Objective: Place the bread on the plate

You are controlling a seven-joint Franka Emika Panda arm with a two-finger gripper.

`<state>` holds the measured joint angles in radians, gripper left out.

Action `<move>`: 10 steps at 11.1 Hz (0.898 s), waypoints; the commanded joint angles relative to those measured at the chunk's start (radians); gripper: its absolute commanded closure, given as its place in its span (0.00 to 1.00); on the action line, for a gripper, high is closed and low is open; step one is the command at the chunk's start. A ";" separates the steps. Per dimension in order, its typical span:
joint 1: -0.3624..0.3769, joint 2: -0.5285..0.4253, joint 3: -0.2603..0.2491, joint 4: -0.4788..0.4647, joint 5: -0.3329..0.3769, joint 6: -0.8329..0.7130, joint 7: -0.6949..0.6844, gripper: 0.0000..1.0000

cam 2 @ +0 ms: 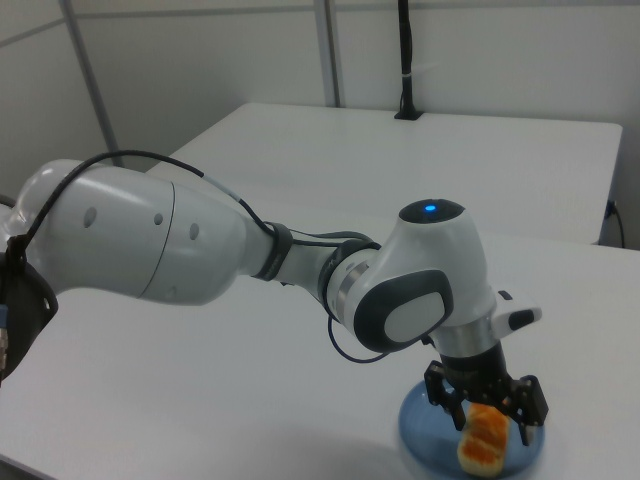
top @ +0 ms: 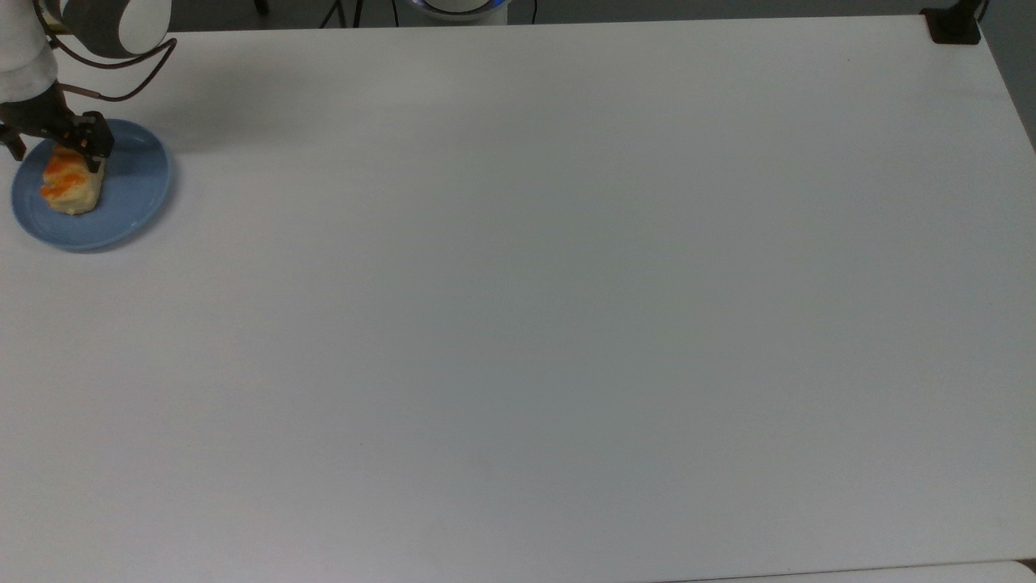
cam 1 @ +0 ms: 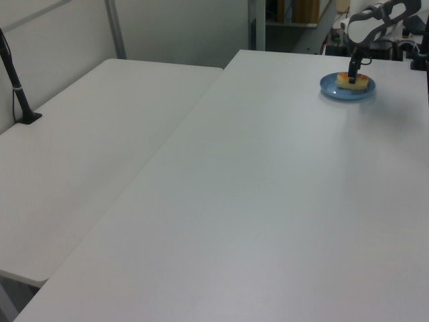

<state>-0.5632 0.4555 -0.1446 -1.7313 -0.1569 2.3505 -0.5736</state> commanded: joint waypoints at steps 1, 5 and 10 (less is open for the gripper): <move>0.008 -0.055 -0.004 -0.025 0.005 0.001 0.006 0.00; 0.110 -0.240 0.020 -0.020 0.126 -0.247 0.254 0.00; 0.350 -0.428 0.010 -0.017 0.140 -0.510 0.587 0.00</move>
<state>-0.3125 0.1044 -0.1138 -1.7140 -0.0309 1.8984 -0.1063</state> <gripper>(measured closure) 0.000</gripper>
